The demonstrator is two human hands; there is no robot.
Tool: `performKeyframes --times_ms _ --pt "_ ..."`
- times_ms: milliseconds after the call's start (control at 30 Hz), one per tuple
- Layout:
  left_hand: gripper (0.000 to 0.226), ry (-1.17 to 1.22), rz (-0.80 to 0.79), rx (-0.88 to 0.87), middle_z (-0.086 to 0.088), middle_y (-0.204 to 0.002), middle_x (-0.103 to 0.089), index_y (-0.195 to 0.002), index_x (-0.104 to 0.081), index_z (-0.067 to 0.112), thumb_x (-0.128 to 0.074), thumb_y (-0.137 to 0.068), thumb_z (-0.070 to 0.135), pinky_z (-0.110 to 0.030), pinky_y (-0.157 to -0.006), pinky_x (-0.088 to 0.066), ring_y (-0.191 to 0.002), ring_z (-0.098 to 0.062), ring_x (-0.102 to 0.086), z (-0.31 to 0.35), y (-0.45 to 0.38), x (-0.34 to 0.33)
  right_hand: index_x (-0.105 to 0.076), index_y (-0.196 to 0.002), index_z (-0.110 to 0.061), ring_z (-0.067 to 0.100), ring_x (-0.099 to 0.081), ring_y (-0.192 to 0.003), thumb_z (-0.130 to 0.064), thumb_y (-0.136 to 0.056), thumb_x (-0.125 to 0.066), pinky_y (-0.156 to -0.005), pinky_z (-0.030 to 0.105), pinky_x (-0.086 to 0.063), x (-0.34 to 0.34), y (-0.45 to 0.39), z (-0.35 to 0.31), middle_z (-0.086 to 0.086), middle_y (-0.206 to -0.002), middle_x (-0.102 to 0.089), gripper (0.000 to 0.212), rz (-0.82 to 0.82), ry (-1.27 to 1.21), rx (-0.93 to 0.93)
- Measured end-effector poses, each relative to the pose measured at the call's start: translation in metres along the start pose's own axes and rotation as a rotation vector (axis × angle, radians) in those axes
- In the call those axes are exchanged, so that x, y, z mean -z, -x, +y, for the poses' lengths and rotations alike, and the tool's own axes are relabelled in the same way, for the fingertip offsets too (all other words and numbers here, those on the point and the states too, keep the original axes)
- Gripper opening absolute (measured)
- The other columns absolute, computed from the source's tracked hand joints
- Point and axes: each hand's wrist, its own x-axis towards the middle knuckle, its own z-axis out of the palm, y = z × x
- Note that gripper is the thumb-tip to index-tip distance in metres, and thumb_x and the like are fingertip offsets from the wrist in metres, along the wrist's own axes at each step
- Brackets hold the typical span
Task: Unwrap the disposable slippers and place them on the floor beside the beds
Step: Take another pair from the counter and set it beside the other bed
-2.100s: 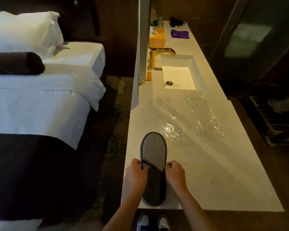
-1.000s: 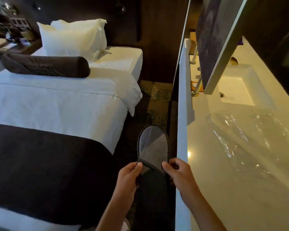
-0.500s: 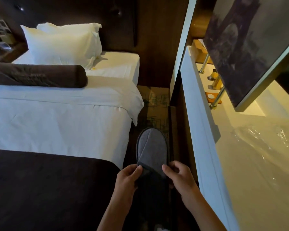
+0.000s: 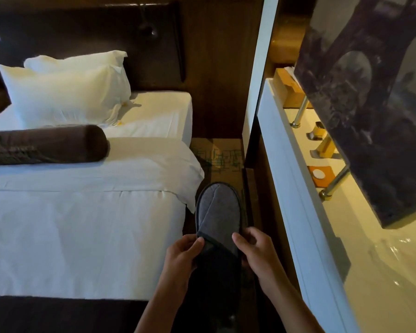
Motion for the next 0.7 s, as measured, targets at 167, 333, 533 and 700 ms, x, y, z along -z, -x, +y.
performKeyframes --times_ms 167,333,533,700 --pt "0.013 -0.008 -0.009 -0.019 -0.020 -0.078 -0.069 -0.089 -0.070 -0.003 -0.061 -0.095 0.005 -0.033 -0.065 -0.053 -0.075 -0.032 -0.066 0.052 -0.072 -0.019 -0.068 -0.089 -0.022 -0.001 -0.069 -0.070 -0.034 -0.088 -0.067 -0.053 0.010 -0.049 -0.002 -0.081 -0.038 -0.003 -0.085 -0.072 0.012 0.006 -0.023 -0.006" --pt "0.014 -0.036 -0.069 -0.004 -0.023 -0.078 -0.063 -0.092 -0.067 -0.008 -0.059 -0.096 0.002 -0.034 -0.066 -0.049 -0.074 -0.032 -0.061 0.093 -0.156 -0.028 -0.070 -0.089 -0.020 0.013 -0.070 -0.080 -0.037 -0.085 -0.069 -0.070 0.028 -0.058 -0.012 -0.166 -0.063 0.001 -0.088 -0.074 0.017 0.079 -0.027 -0.034" --pt "0.017 -0.106 -0.174 -0.001 -0.022 -0.085 -0.062 -0.109 -0.065 -0.006 -0.059 -0.096 0.004 -0.036 -0.067 -0.042 -0.080 -0.032 -0.056 0.120 -0.272 -0.030 -0.067 -0.080 -0.016 0.004 -0.065 -0.061 -0.036 -0.085 -0.070 -0.054 0.016 -0.048 -0.031 -0.267 -0.071 -0.002 -0.072 -0.068 0.020 0.211 -0.037 -0.045" --pt "0.024 -0.157 -0.211 0.037 -0.020 -0.097 -0.070 -0.119 -0.064 -0.001 -0.059 -0.097 0.008 -0.034 -0.070 -0.051 -0.088 -0.030 -0.067 0.135 -0.338 -0.036 -0.064 -0.080 -0.007 0.017 -0.059 -0.063 -0.033 -0.086 -0.069 -0.058 0.028 -0.044 -0.041 -0.322 -0.076 0.008 -0.070 -0.060 0.027 0.252 -0.054 -0.075"
